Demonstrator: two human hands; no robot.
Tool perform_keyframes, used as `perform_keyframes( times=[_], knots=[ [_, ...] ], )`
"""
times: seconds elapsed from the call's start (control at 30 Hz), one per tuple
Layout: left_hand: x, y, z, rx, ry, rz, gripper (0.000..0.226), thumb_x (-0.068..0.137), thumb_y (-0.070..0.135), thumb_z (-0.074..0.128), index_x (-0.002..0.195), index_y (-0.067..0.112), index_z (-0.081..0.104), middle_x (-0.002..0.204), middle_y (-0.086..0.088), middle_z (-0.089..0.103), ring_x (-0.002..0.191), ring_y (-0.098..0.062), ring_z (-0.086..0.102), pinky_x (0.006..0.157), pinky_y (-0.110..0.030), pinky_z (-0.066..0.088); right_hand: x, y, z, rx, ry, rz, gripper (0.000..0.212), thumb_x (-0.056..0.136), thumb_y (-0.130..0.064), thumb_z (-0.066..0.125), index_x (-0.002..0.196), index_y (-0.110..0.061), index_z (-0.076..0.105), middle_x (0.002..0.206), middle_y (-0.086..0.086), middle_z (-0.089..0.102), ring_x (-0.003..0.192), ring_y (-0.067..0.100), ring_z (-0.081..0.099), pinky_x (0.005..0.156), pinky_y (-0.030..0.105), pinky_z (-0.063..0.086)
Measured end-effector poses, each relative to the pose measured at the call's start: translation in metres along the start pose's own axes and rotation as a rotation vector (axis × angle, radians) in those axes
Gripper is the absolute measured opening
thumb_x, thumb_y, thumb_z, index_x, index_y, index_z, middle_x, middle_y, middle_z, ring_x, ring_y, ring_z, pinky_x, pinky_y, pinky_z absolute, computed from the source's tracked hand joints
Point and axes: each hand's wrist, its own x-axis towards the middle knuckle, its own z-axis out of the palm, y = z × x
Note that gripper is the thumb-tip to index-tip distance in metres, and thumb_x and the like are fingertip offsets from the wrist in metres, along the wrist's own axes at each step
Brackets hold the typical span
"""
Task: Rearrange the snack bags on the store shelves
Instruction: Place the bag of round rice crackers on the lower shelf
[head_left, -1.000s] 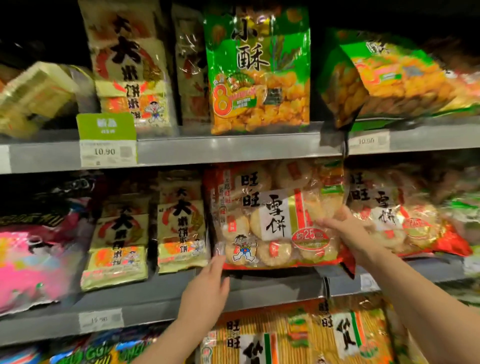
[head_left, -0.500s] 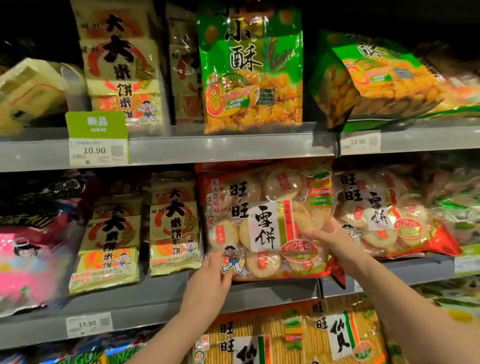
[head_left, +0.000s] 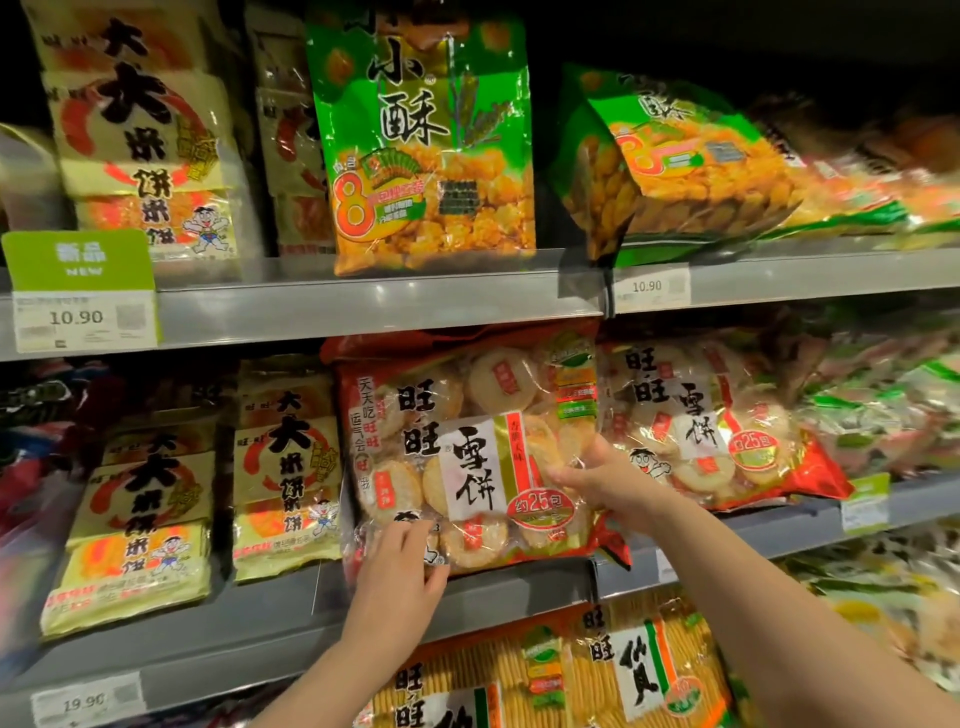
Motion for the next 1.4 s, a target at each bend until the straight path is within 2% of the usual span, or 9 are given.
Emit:
perform_keyframes(
  times=[0.13,0.27,0.43,0.6,0.8,0.97,1.1,1.27,1.4],
  knots=[
    [-0.001,0.001,0.007,-0.001,-0.1,0.033,0.056,0.093,0.038,0.045,0.143,0.023,0.024,0.135,0.004,0.035,0.12,-0.009,0.041,0.097,-0.02,0.036,0.013,0.006,0.021,-0.654,0.332,0.041,0.061,0.084,-0.044,0.06,0.131,-0.013,0.036,0.122,0.008,0.056,0.106,0.024,0.059,0.087,0.04,0.053],
    [-0.001,0.001,0.011,0.005,-0.131,0.028,0.049,0.093,0.039,0.042,0.139,0.022,0.033,0.138,0.001,0.034,0.124,-0.013,0.039,0.101,-0.023,0.037,-0.002,0.014,0.051,-1.101,0.655,-0.057,0.049,0.094,-0.044,0.044,0.126,-0.007,0.039,0.126,0.011,0.048,0.113,0.026,0.047,0.088,0.034,0.044],
    [-0.006,0.001,0.008,0.058,-0.141,0.017,0.042,0.093,0.041,0.041,0.131,0.024,0.043,0.129,0.003,0.039,0.119,-0.013,0.04,0.097,-0.029,0.041,-0.034,0.051,0.072,-0.968,0.587,-0.161,0.088,0.086,-0.037,0.06,0.148,-0.018,0.002,0.148,0.016,0.024,0.121,0.033,0.046,0.089,0.039,0.048],
    [-0.012,-0.003,0.006,0.076,-0.152,0.012,0.043,0.093,0.041,0.04,0.133,0.026,0.04,0.129,0.006,0.039,0.12,-0.012,0.037,0.1,-0.031,0.039,-0.036,0.072,0.084,-1.056,0.529,-0.231,0.076,0.091,-0.05,0.044,0.149,-0.016,0.008,0.155,0.022,0.012,0.143,0.033,0.017,0.116,0.038,0.018],
    [-0.021,-0.003,0.008,0.142,-0.247,0.001,0.052,0.093,0.045,0.036,0.142,0.03,0.027,0.15,0.005,0.025,0.136,-0.017,0.028,0.112,-0.041,0.028,-0.034,0.058,0.076,-1.176,0.354,-0.118,0.08,0.093,-0.058,0.027,0.148,-0.015,-0.013,0.156,0.019,-0.011,0.145,0.031,-0.007,0.118,0.037,0.002],
    [-0.028,-0.006,-0.006,0.068,-0.177,-0.001,0.046,0.093,0.042,0.037,0.137,0.03,0.034,0.144,0.01,0.035,0.13,-0.011,0.037,0.108,-0.039,0.031,-0.045,0.054,0.082,-1.068,0.455,-0.178,0.07,0.094,-0.05,0.037,0.149,-0.017,0.011,0.158,0.014,0.002,0.145,0.03,0.002,0.118,0.038,0.008],
    [-0.034,-0.019,-0.023,0.01,-0.127,-0.041,0.042,0.094,0.04,0.038,0.134,0.028,0.039,0.14,0.008,0.042,0.127,-0.012,0.041,0.104,-0.036,0.038,-0.049,0.054,0.105,-1.057,0.609,-0.47,0.03,0.088,-0.033,0.052,0.111,-0.018,0.061,0.119,0.006,0.055,0.112,0.027,0.054,0.092,0.039,0.046],
    [-0.043,-0.032,-0.05,-0.059,-0.067,-0.064,0.037,0.095,0.037,0.037,0.131,0.03,0.045,0.135,0.011,0.047,0.121,-0.009,0.046,0.096,-0.028,0.042,-0.042,0.052,0.128,-0.943,0.471,-0.371,0.038,0.093,-0.035,0.045,0.125,-0.016,0.054,0.126,0.003,0.047,0.113,0.019,0.051,0.099,0.032,0.043],
    [-0.052,-0.055,-0.065,-0.052,0.04,-0.109,0.028,0.096,0.034,0.036,0.112,0.028,0.058,0.11,0.011,0.062,0.098,-0.008,0.056,0.079,-0.025,0.046,-0.041,0.047,0.14,-0.96,0.503,-0.306,0.039,0.091,-0.037,0.05,0.123,-0.016,0.054,0.13,0.006,0.047,0.117,0.023,0.048,0.101,0.036,0.041]
  ],
)
